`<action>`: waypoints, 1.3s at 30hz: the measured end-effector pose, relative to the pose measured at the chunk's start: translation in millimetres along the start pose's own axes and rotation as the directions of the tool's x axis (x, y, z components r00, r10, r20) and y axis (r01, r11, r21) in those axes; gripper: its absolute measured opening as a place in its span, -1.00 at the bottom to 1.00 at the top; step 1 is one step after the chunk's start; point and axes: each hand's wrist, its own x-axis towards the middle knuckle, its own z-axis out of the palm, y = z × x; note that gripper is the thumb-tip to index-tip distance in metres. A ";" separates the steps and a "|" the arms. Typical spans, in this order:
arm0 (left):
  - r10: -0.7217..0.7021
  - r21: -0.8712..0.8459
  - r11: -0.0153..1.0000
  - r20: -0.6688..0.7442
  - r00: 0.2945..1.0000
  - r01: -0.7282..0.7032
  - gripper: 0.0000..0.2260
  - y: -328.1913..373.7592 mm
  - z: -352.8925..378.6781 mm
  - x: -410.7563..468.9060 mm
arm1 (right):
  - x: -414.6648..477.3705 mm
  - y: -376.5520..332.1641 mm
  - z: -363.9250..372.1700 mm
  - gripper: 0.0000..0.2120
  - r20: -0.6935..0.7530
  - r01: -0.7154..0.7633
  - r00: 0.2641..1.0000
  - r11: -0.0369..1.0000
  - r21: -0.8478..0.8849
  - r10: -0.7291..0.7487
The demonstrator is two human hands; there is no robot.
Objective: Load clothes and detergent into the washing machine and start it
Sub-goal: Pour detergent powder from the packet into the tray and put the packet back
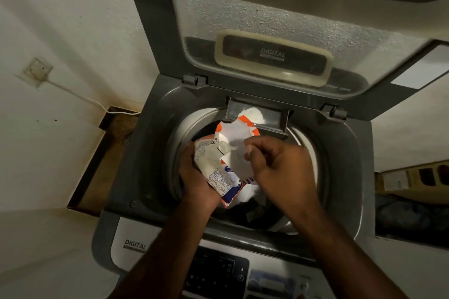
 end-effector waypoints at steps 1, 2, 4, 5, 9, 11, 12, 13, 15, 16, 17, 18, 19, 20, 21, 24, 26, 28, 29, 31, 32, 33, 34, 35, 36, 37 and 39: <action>0.003 0.010 1.000 -0.018 1.000 -0.003 -0.58 0.4 -0.2 0.6 | -1.0 -0.9 3.2 -0.84 0.016 -0.015 1.000 1.000 0.002 0.015; 0.012 0.015 1.000 -0.042 0.999 -0.012 -0.60 0.5 -1.5 2.9 | -1.4 -1.1 4.8 -0.85 0.025 -0.039 0.999 0.999 0.029 0.038; 0.006 0.017 1.000 -0.019 1.000 -0.005 -0.53 1.3 -2.1 2.6 | -1.6 -0.6 3.4 -0.83 0.019 -0.122 0.993 0.983 0.137 0.120; -0.007 0.020 1.000 0.000 1.000 0.007 -0.46 -0.2 -4.5 4.6 | -0.7 0.3 0.6 -0.81 0.013 -0.170 0.985 0.964 0.204 0.171; -0.012 -0.043 0.999 0.053 0.999 0.014 -0.42 -4.9 -11.2 11.0 | 4.7 0.9 -19.3 -0.78 0.034 -0.294 0.948 0.836 0.463 0.315; -0.020 -0.047 0.999 0.049 0.999 0.022 -0.46 -3.6 -8.2 8.5 | 7.8 2.6 -31.3 -0.82 0.047 -0.338 0.926 0.770 0.541 0.373; -0.030 -0.041 0.999 0.035 0.999 0.031 -0.47 -3.7 -8.3 8.4 | 9.0 4.0 -37.7 -0.83 0.046 -0.346 0.919 0.748 0.566 0.391; -0.032 -0.029 0.999 0.021 0.999 0.032 -0.46 -3.6 -9.0 8.6 | 10.5 5.5 -44.3 -0.84 0.037 -0.346 0.914 0.730 0.589 0.403; -0.035 -0.016 0.999 0.001 0.999 0.035 -0.45 -2.1 -7.8 7.7 | 14.3 9.2 -57.7 -0.85 0.001 -0.327 0.910 0.716 0.617 0.414; -0.049 -0.009 0.999 0.000 0.999 0.049 -0.45 -1.3 -6.9 6.8 | 16.7 11.2 -63.6 -0.85 -0.021 -0.312 0.911 0.721 0.619 0.413; -0.065 -0.001 0.998 0.004 0.998 0.065 -0.44 -1.1 -6.6 6.2 | 19.7 13.3 -68.4 -0.85 -0.041 -0.298 0.912 0.729 0.617 0.407; -0.079 0.004 0.997 0.010 0.997 0.079 -0.45 -0.7 -6.5 5.8 | 23.3 15.9 -71.3 -0.85 -0.057 -0.286 0.914 0.735 0.614 0.403; -0.087 0.017 0.996 0.012 0.996 0.086 -0.47 -0.8 -6.4 5.9 | 27.6 19.0 -71.7 -0.85 -0.071 -0.281 0.912 0.740 0.611 0.404; -0.087 0.029 0.996 0.006 0.996 0.087 -0.48 -0.7 -6.3 5.9 | 32.1 22.8 -69.9 -0.85 -0.084 -0.283 0.908 0.746 0.603 0.411; -0.085 0.031 0.996 0.007 0.996 0.084 -0.48 -0.3 -6.0 5.4 | 37.1 28.0 -65.6 -0.85 -0.094 -0.289 0.903 0.754 0.590 0.419; -0.065 0.022 0.998 0.012 0.998 0.065 -0.47 0.2 -4.9 4.4 | 50.3 43.6 -43.6 -0.86 -0.102 -0.296 0.901 0.770 0.566 0.422; -0.050 0.024 0.998 0.011 0.999 0.050 -0.49 0.5 -4.5 4.9 | 55.5 52.5 -26.7 -0.85 -0.105 -0.301 0.901 0.782 0.546 0.421; -0.044 0.019 0.999 0.017 0.999 0.044 -0.49 0.7 -5.3 5.4 | 55.9 59.6 -13.3 -0.84 -0.107 -0.304 0.906 0.806 0.508 0.409; -0.043 0.029 0.999 0.019 0.999 0.043 -0.50 0.9 -5.4 5.2 | 54.8 62.5 -9.2 -0.83 -0.110 -0.303 0.908 0.814 0.495 0.404; -0.046 0.042 0.998 0.034 0.998 0.045 -0.50 0.2 -6.3 4.5 | 52.2 66.8 -6.0 -0.82 -0.129 -0.285 0.910 0.820 0.496 0.394; -0.049 0.046 0.998 0.036 0.998 0.048 -0.49 -0.4 -5.9 3.9 | 51.2 67.9 -6.8 -0.82 -0.145 -0.270 0.911 0.823 0.499 0.387; -0.053 0.044 0.998 0.036 0.998 0.051 -0.48 -1.0 -6.0 3.5 | 51.1 68.8 -7.4 -0.82 -0.159 -0.256 0.912 0.829 0.498 0.378; -0.055 0.036 0.998 0.032 0.998 0.054 -0.47 -1.7 -6.7 3.4 | 51.7 69.2 -7.6 -0.82 -0.163 -0.250 0.915 0.835 0.490 0.370; -0.058 0.021 0.998 0.032 0.998 0.058 -0.46 -2.0 -7.1 3.4 | 52.3 69.7 -7.6 -0.83 -0.158 -0.255 0.917 0.843 0.473 0.366; -0.058 0.007 0.998 0.034 0.998 0.058 -0.45 -1.5 -7.5 3.3 | 52.6 69.7 -7.5 -0.83 -0.149 -0.264 0.918 0.847 0.460 0.368; -0.059 -0.001 0.998 0.036 0.998 0.059 -0.45 -0.8 -6.8 2.6 | 52.5 69.3 -8.4 -0.83 -0.145 -0.272 0.917 0.846 0.459 0.373; -0.069 0.008 0.998 0.041 0.997 0.069 -0.47 -0.1 -4.6 1.9 | 49.7 60.6 -16.3 -0.84 -0.168 -0.246 0.914 0.834 0.494 0.369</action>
